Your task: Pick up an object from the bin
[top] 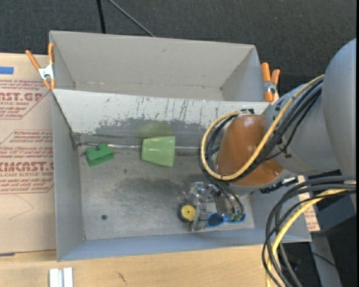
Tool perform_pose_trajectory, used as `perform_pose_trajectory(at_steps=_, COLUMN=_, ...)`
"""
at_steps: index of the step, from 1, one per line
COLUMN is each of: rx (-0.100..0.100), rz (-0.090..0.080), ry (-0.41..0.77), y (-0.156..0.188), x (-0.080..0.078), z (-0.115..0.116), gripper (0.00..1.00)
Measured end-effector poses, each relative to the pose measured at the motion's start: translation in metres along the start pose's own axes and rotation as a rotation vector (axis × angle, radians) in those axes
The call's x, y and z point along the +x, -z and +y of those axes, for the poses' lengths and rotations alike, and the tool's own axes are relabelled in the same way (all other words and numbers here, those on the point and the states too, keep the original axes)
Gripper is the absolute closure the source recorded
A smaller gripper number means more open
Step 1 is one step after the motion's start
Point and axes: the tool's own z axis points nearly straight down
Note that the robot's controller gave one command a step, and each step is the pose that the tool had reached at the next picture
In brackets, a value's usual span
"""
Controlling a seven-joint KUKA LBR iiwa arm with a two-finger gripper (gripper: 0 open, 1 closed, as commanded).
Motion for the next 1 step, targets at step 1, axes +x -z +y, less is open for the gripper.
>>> perform_pose_trajectory(at_steps=1, rx=-0.001, rz=-0.008, ry=-0.016, y=0.2094, x=-0.0305, z=-0.0042, gripper=1.00)
